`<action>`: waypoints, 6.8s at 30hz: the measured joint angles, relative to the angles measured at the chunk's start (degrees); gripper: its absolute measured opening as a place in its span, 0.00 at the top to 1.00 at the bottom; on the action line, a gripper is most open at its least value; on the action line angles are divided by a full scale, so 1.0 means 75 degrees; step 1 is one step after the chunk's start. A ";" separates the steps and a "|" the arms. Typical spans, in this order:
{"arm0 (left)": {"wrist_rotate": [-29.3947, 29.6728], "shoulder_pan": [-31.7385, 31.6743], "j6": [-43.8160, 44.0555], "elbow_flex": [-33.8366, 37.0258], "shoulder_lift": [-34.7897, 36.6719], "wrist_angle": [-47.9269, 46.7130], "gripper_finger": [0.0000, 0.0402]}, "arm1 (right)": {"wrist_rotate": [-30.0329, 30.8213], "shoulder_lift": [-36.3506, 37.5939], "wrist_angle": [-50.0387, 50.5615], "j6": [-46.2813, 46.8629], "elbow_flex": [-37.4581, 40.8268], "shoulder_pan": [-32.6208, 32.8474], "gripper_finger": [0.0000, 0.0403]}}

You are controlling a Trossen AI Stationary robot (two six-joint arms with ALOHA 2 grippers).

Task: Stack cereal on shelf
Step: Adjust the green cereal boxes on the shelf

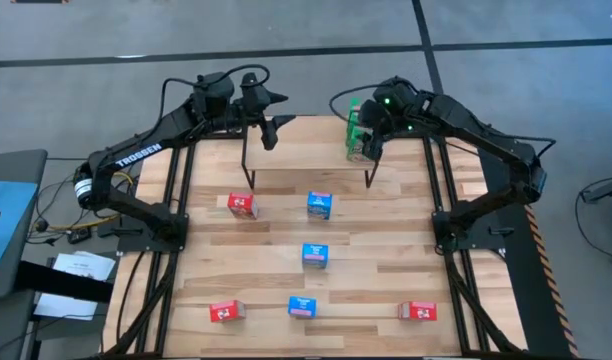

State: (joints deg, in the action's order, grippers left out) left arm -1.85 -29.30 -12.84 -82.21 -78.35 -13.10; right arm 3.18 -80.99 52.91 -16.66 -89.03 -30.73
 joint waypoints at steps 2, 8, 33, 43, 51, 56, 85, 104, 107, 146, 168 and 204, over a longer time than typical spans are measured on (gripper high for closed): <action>0.0000 0.0000 0.0000 0.0000 0.0000 -0.0001 0.40 | -0.0006 0.0000 0.0040 -0.0105 0.0000 0.0152 0.38; -0.0003 0.0000 -0.0003 0.0000 0.0000 0.0002 0.40 | -0.0006 0.0000 0.0140 -0.0365 0.0000 0.0376 0.38; -0.0006 0.0000 -0.0006 0.0000 -0.0003 -0.0053 0.40 | -0.0047 -0.0114 0.0259 -0.0184 0.0166 0.0550 0.38; -0.0009 0.0000 0.0000 0.0000 -0.0003 -0.0052 0.40 | -0.0233 -0.0114 0.0533 -0.0369 0.0154 0.0550 0.38; -0.0008 0.0000 0.0006 0.0000 -0.0003 -0.0050 0.40 | -0.0245 -0.0114 0.0546 -0.0455 0.0154 0.0553 0.38; 0.0144 0.0000 0.0009 0.0000 -0.0003 -0.0050 0.40 | -0.0256 -0.0099 0.0565 -0.0613 0.0154 0.0592 0.38; 0.0163 0.0000 -0.0006 0.0000 -0.0003 -0.0045 0.40 | 0.0357 -0.0099 0.0633 -0.0666 -0.0559 0.0615 0.38; 0.0163 0.0000 -0.0009 0.0000 -0.0003 -0.0045 0.40 | 0.0797 -0.0451 0.1389 -0.0782 -0.1096 -0.0925 0.38; 0.0163 0.0000 -0.0009 0.0000 -0.0003 -0.0046 0.40 | 0.0801 -0.0640 0.1486 -0.0784 -0.1087 -0.0977 0.38; 0.0163 0.0000 -0.0012 0.0000 -0.0004 -0.0047 0.40 | 0.1199 -0.0743 0.1502 -0.0688 -0.1090 -0.0943 0.38; 0.0171 0.0000 -0.0143 -0.0002 -0.0006 -0.0047 0.40 | 0.1614 -0.0959 0.1487 -0.0750 -0.1102 -0.0784 0.38; 0.0341 0.0000 -0.0154 -0.0003 -0.0006 -0.0050 0.40 | 0.2002 -0.0877 0.1642 -0.0663 -0.1093 -0.0439 0.38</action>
State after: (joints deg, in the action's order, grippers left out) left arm 0.71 -29.30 -14.00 -82.24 -78.39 -13.47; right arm 18.19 -87.57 65.22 -21.64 -97.23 -34.03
